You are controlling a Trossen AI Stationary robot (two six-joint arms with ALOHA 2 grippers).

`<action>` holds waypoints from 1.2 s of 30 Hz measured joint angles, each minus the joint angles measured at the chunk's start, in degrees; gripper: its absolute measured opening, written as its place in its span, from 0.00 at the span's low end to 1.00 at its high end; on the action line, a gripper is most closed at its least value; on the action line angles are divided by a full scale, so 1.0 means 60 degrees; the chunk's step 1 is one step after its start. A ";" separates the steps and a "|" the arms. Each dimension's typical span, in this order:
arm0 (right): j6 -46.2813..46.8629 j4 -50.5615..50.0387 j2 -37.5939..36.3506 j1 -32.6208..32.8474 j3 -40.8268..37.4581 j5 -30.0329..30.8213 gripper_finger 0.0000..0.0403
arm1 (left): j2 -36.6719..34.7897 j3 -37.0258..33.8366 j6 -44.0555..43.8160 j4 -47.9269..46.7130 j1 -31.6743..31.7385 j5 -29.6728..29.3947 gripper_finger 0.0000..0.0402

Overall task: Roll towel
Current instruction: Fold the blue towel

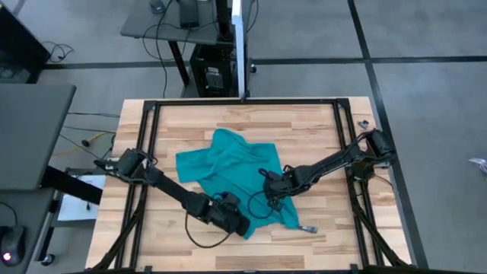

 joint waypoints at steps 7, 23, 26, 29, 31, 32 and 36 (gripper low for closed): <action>-0.0706 -0.0030 0.0015 -0.0028 -0.0025 -0.0005 0.00 | -0.0287 0.0311 -0.0174 -0.1082 -0.0850 0.0695 0.10; -0.1423 -0.0049 0.0033 -0.0253 -0.0045 -0.0098 0.00 | -0.0784 0.0341 -0.3218 -0.2035 -0.2884 0.0566 0.10; -0.1412 -0.0014 0.0036 -0.0244 -0.0047 -0.0105 0.00 | -0.0986 0.0341 -0.4133 -0.2517 -0.3116 0.0019 0.10; -0.1417 -0.0017 0.0012 -0.0247 0.0051 -0.0460 0.00 | -0.1479 0.0401 -0.4374 -0.2729 -0.3120 -0.0944 0.10; -0.1361 -0.0100 -0.0095 -0.0172 0.0133 -0.0609 0.00 | -0.1840 0.0665 -0.3835 -0.3001 -0.2988 -0.1775 0.10; -0.1324 -0.0118 -0.0182 -0.0114 0.0179 -0.0655 0.00 | -0.2033 0.0776 -0.3535 -0.3279 -0.2855 -0.2085 0.10; -0.0947 0.0278 -0.0866 0.0055 0.0430 -0.0835 0.00 | -0.2699 0.0938 -0.2723 -0.4800 -0.2133 -0.2329 0.10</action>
